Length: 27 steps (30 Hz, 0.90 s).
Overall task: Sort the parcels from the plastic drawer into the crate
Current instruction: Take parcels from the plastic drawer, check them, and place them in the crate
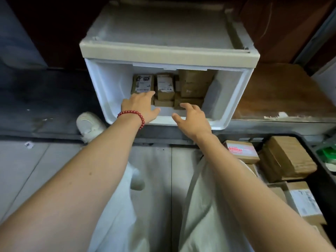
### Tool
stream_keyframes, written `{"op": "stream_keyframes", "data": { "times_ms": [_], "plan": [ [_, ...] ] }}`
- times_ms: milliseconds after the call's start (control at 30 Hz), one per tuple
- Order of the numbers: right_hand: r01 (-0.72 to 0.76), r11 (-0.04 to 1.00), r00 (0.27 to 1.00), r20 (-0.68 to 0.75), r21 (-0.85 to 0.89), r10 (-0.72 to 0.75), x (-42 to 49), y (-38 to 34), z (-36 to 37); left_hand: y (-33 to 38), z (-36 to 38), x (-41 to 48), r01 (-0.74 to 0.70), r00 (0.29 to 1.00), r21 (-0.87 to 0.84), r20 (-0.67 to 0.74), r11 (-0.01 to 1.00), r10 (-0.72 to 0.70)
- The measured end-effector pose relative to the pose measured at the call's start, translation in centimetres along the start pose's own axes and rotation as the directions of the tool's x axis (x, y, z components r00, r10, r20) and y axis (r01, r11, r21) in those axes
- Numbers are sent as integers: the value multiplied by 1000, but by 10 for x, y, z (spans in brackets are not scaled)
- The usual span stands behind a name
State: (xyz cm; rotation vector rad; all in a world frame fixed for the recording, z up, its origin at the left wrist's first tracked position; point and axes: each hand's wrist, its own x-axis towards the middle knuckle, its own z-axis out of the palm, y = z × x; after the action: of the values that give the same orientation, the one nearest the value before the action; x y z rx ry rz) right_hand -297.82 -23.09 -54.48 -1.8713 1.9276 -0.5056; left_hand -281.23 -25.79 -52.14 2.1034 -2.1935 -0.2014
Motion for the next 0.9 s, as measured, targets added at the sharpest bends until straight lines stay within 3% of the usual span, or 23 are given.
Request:
{"op": "stream_keyframes", "data": {
  "times_ms": [233,533,733,900],
  "plan": [
    [49,997,998,-44,60,-46,32,-7,12,-24,5,31,107,994,-37,13,994,-106],
    [20,992,999,35,-125,-16,61,10,35,-55,35,89,8,999,349,41,937,-24],
    [45,990,987,157,-131,-24,91,9,49,-50,60,136,49,992,139,108,989,-65],
    [67,996,990,131,-66,-58,108,8,57,-45,99,165,53,986,163,150,985,-78]
  ]
}}
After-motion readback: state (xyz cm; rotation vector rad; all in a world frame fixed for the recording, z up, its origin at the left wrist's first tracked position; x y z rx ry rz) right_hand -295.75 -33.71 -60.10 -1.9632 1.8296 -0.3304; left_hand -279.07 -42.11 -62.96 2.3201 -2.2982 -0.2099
